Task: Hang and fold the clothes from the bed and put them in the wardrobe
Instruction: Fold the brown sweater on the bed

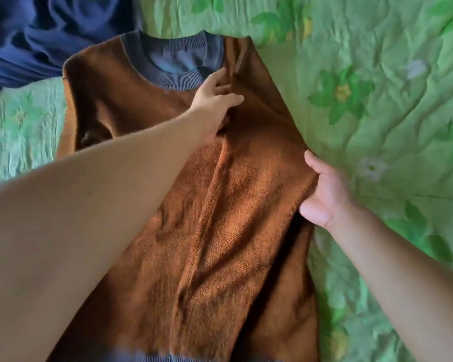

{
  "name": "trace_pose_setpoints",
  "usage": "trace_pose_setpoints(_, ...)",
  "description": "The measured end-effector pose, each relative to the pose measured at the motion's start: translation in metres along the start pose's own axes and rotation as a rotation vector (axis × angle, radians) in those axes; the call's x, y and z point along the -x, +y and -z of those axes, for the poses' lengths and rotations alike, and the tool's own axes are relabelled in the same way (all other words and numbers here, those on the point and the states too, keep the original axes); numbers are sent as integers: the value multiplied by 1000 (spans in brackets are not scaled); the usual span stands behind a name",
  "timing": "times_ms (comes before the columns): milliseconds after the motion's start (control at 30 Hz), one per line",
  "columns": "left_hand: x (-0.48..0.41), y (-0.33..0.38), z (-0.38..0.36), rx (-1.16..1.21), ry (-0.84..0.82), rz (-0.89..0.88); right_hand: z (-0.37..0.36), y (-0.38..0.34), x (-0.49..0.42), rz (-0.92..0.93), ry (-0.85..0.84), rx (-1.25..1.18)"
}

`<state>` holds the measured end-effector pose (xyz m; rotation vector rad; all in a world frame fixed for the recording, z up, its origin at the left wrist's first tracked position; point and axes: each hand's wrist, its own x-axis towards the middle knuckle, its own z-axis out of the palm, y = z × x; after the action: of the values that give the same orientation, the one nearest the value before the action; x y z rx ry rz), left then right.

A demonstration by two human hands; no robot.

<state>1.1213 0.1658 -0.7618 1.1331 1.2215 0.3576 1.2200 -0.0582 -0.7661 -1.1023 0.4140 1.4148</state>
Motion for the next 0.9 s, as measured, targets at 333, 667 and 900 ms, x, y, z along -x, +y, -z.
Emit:
trace_pose_setpoints(333, 179, -107, 61, -10, -165, 492, 33, 59, 58, -321, -67, 244)
trace_pose_setpoints(667, 288, -181, 99, -439, 33, 379, 73, 137, 113, 217, 225, 1239)
trace_pose_setpoints(900, 295, -177, 139, -721, 164, 39, 5, 167, 139, 684, 216, 1730)
